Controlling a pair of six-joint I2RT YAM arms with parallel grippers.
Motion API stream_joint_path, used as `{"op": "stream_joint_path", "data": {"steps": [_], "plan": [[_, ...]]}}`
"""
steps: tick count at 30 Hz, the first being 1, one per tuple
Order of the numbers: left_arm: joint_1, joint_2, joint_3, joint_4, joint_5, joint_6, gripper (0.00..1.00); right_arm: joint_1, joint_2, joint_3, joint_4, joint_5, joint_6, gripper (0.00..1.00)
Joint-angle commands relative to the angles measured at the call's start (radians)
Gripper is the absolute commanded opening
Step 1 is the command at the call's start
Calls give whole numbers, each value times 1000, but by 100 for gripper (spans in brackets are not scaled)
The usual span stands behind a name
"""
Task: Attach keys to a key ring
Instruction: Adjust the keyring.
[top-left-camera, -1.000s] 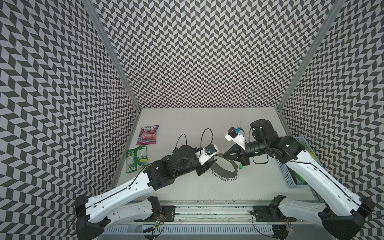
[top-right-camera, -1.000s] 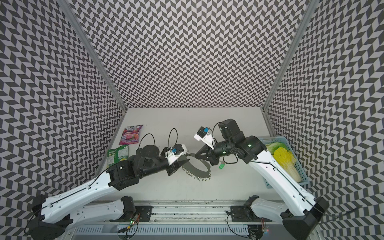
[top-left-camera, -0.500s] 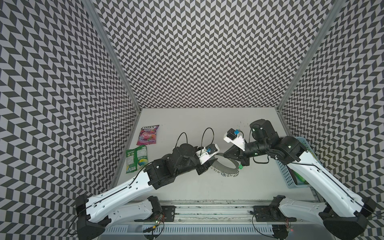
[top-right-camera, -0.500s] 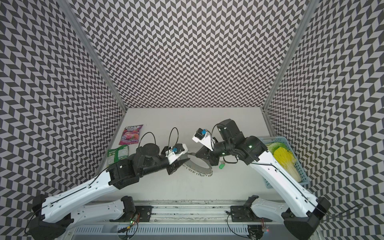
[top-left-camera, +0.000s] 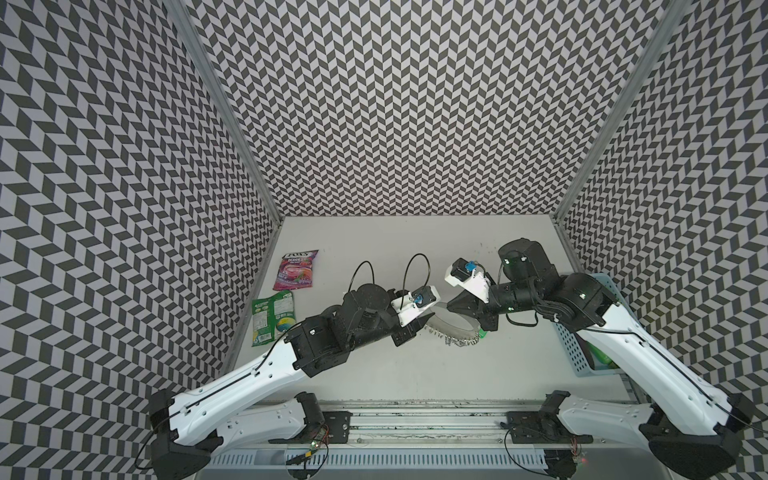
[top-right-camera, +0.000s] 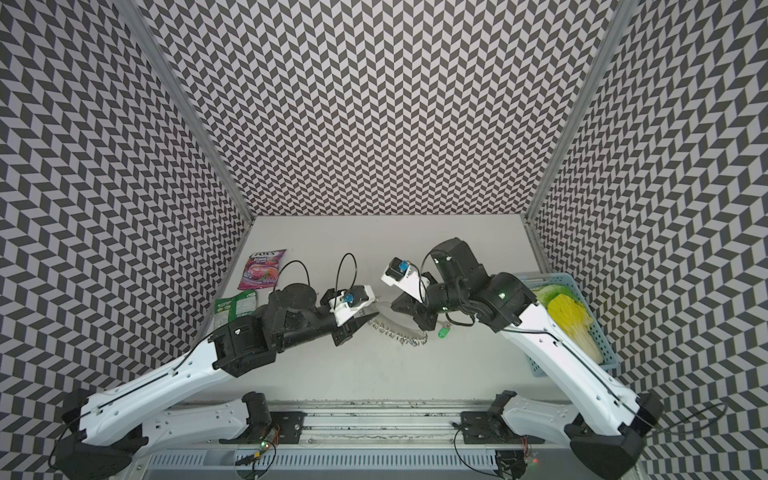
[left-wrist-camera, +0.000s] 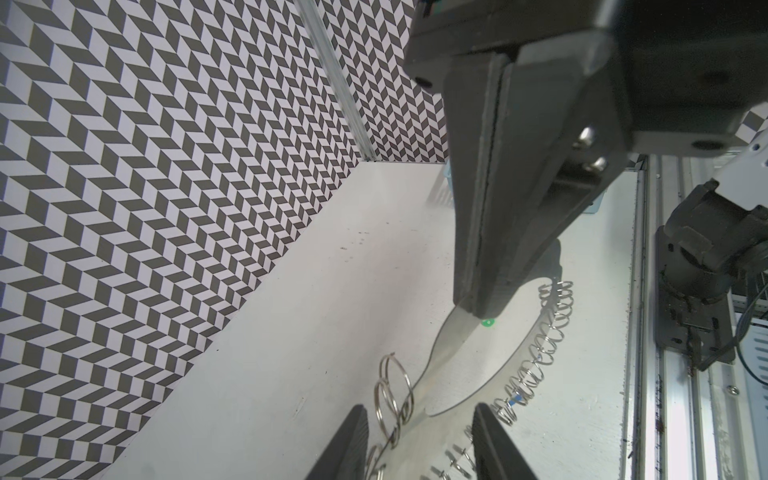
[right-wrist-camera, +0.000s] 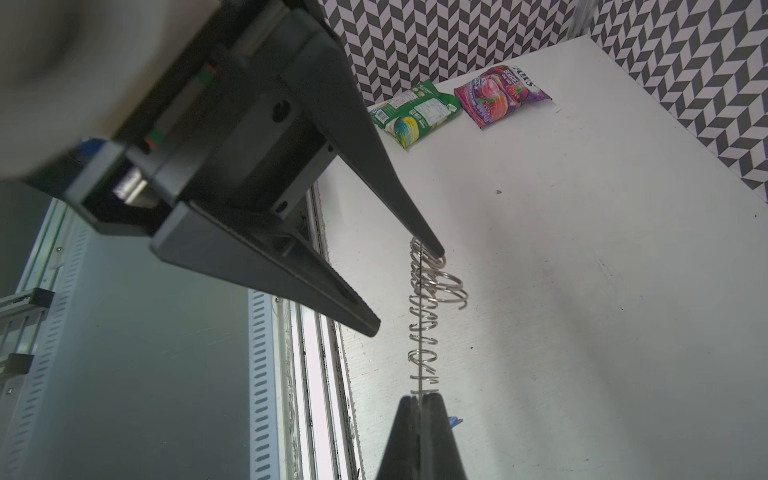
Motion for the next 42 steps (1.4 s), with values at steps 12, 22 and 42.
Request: {"op": "stream_joint_path", "data": {"steps": [12,22,42], "plan": [[1,22,17,44,0,37,42,41,-13,44,16,33,-10,0],[1,15,-2,44,25,8,22,45,-13,51,35,40,-11,0],[1,-59,-48,85,-41,0,35,45,-13,68,48,17,-12,0]]}}
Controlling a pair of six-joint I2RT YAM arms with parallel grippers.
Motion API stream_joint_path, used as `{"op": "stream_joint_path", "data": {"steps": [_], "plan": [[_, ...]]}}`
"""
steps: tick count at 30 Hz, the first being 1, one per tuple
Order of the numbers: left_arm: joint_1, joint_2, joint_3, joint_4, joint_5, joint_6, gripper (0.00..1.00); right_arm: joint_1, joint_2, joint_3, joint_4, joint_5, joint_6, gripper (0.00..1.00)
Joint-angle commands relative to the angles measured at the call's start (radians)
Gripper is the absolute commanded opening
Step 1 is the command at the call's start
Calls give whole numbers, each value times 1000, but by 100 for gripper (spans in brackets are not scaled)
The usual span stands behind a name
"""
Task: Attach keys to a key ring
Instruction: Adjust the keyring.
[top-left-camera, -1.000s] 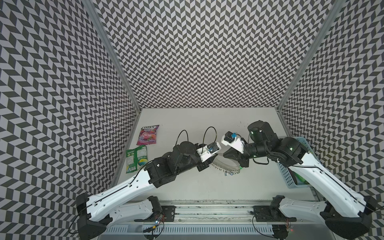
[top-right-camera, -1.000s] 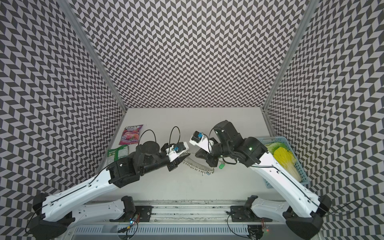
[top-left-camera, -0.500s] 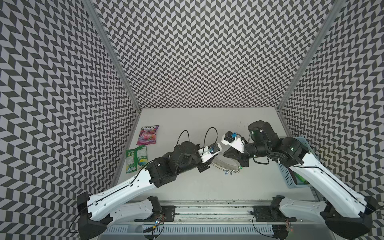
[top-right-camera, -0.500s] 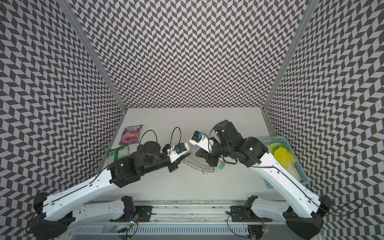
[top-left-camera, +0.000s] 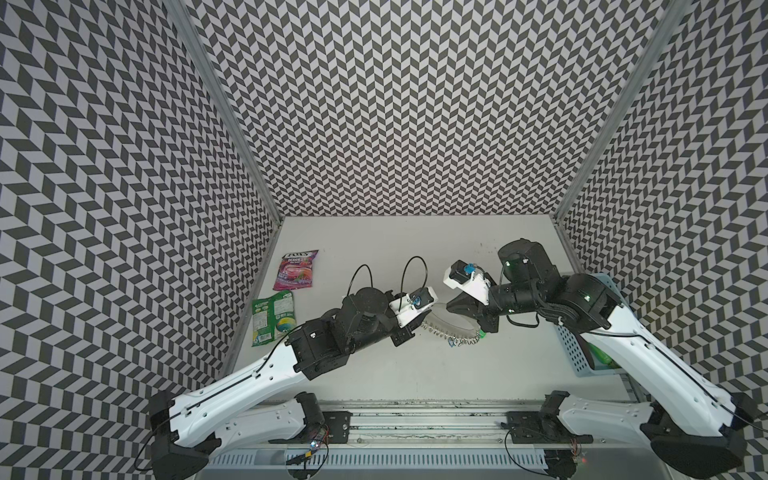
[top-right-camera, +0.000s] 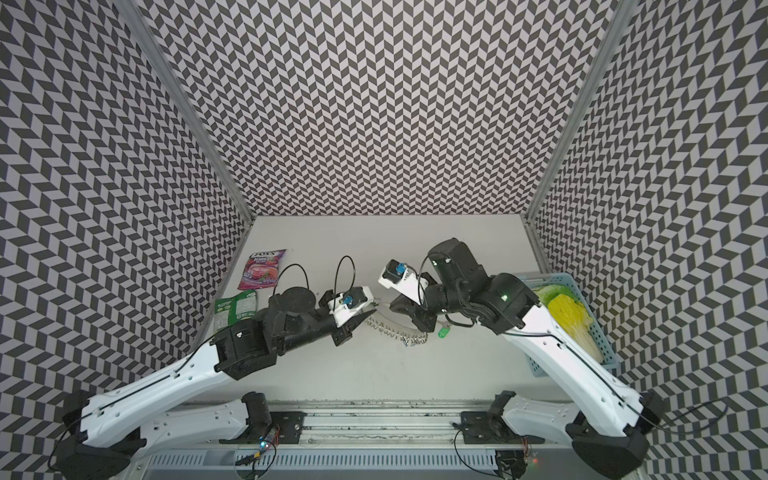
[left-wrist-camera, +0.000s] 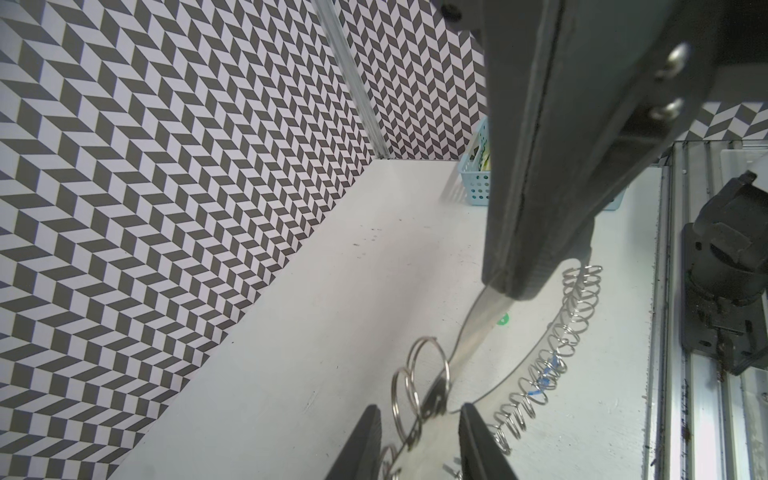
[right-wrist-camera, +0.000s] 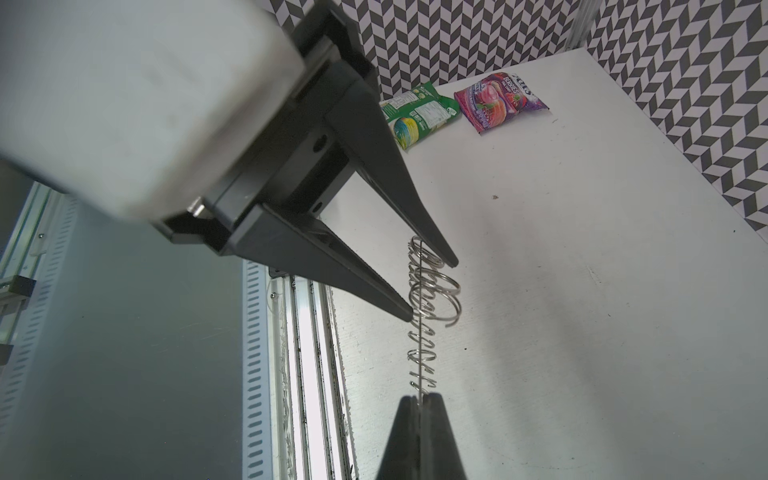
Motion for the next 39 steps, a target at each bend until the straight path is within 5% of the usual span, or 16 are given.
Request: {"op": "stream_joint_path", "data": {"steps": [1,39], "plan": [[2,-28,10,37,-9,1,35,7,-12,30,75,-26,1,0],[31,-134,-44,90,-48,-139,28,66,-12,4,131,30,-2,0]]}}
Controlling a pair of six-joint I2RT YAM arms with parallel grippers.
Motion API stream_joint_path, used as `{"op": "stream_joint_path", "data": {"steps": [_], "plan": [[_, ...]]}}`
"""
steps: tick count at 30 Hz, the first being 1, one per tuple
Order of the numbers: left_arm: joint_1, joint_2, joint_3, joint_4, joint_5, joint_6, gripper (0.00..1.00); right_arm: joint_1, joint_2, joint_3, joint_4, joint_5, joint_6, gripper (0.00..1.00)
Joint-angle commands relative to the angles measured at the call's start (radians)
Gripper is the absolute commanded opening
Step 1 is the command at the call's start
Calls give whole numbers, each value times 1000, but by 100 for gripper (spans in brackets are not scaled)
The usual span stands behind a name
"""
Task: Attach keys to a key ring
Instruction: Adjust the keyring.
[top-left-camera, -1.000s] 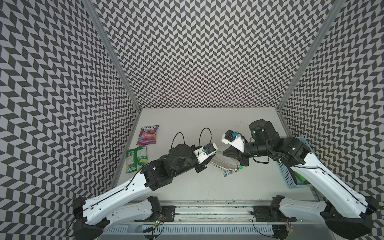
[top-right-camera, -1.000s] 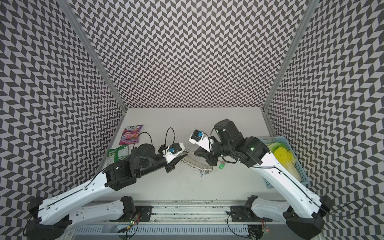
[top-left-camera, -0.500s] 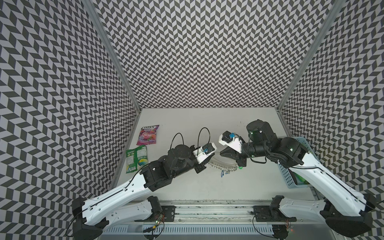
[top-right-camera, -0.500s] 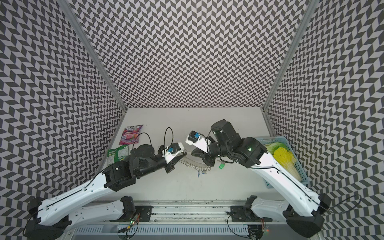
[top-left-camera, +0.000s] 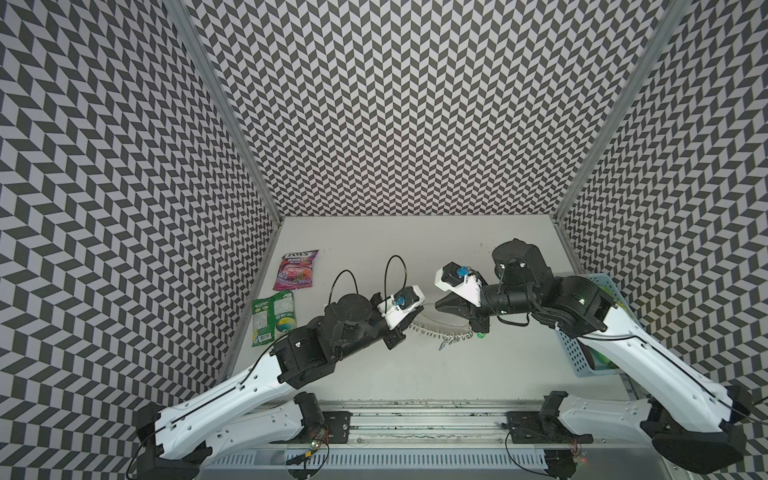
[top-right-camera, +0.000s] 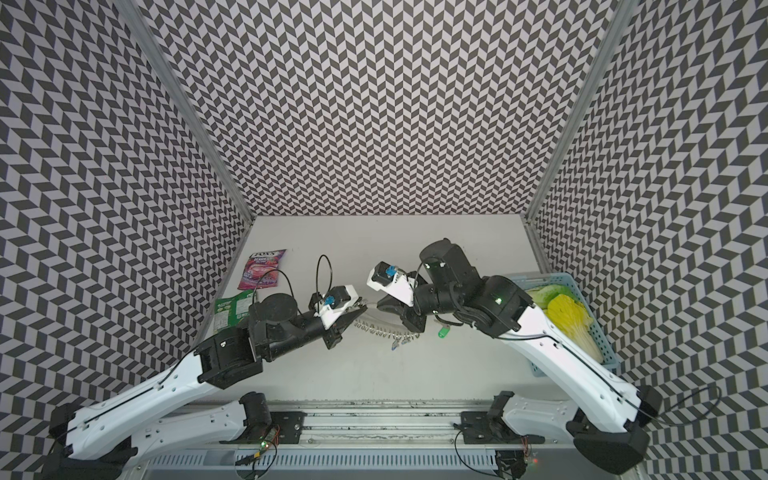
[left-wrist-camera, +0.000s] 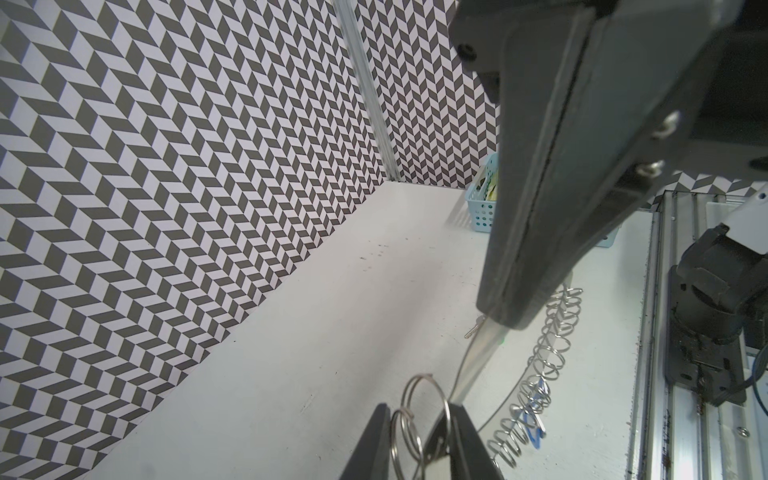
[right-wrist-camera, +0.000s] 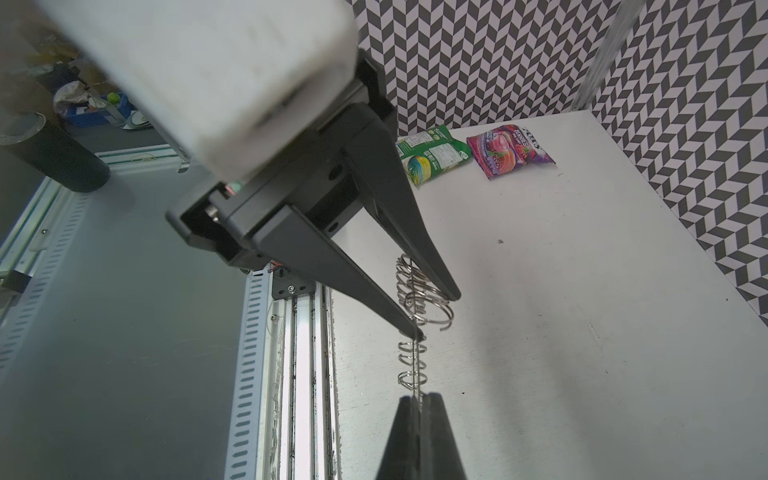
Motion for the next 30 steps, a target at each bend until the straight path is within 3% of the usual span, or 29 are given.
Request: {"op": "stream_joint_path", "data": {"steps": [1,7,30], "plan": [[21,-35,9,65,-24,-62,30,1,-25,-4,24,8,-1,0],[22,-19,40,47,43,-82,33,2,-36,-25,42,8,-6,0],[93,-11,74,70,245,-178,33,1,-135,-161,144,64,-35,0]]}}
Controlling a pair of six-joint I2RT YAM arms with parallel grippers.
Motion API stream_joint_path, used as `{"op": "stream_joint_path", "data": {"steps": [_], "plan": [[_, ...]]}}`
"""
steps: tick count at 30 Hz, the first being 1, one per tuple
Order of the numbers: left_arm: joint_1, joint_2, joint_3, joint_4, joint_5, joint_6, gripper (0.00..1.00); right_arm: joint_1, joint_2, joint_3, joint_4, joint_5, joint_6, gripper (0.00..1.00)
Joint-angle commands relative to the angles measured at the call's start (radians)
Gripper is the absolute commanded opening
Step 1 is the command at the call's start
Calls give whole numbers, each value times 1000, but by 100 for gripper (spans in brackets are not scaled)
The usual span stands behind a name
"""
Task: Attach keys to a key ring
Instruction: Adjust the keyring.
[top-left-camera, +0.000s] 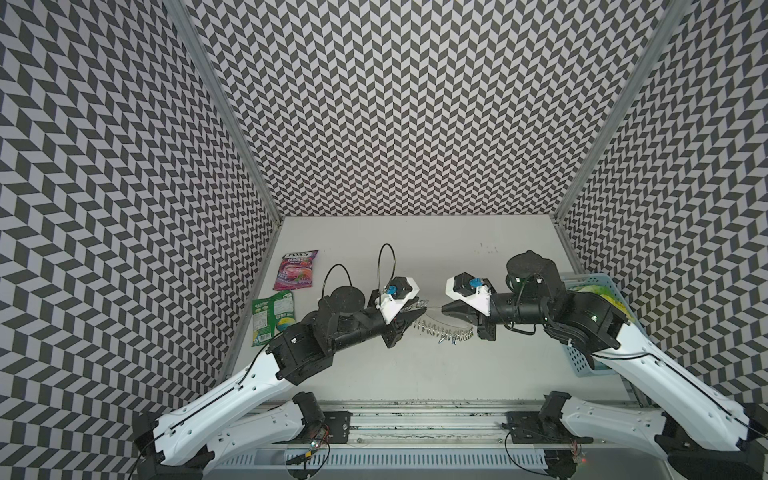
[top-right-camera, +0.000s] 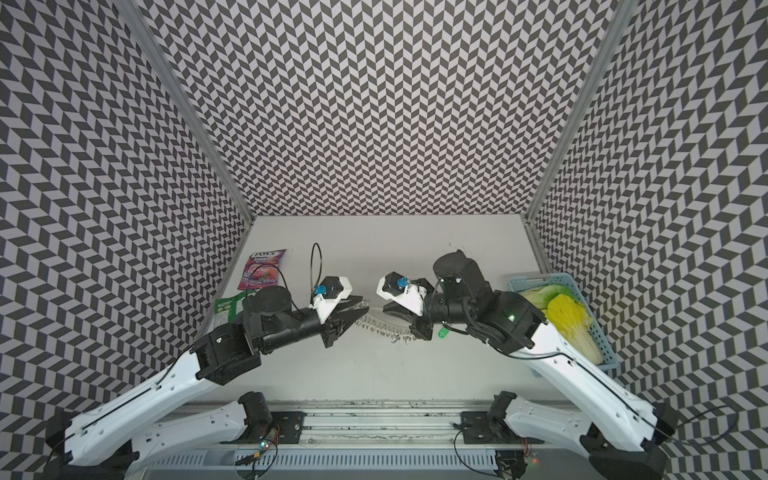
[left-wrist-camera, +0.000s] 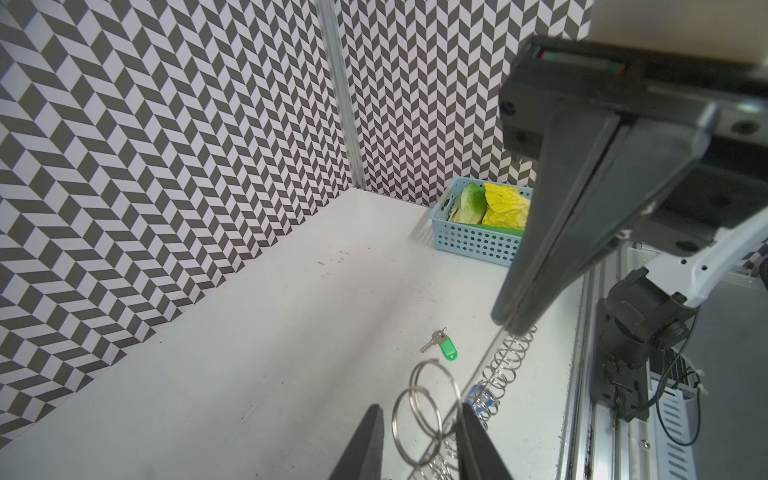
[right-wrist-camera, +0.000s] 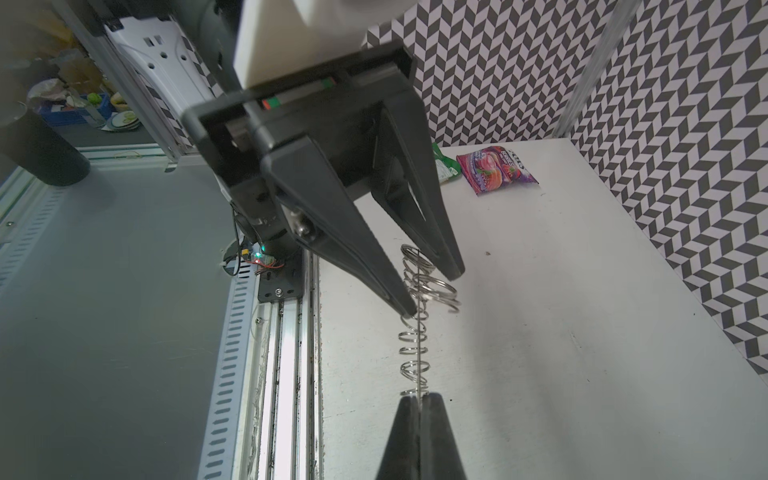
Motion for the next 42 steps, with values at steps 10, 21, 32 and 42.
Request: {"op": "stream_joint_path", "data": {"steps": [10,21,32,42], "plan": [[23,-12,35,55,53,-57,34,0,-23,-16,54,31,-12,0],[-12,-22,73,-88,-92,168,48,-2,-31,-2,36,32,-15,0],[-115,23,67,-124,-174,243,49,-2,-23,10,29,25,-19,0],[-119,38,20,-63,-233,235,48,-4,-20,30,10,20,-27,0]]}}
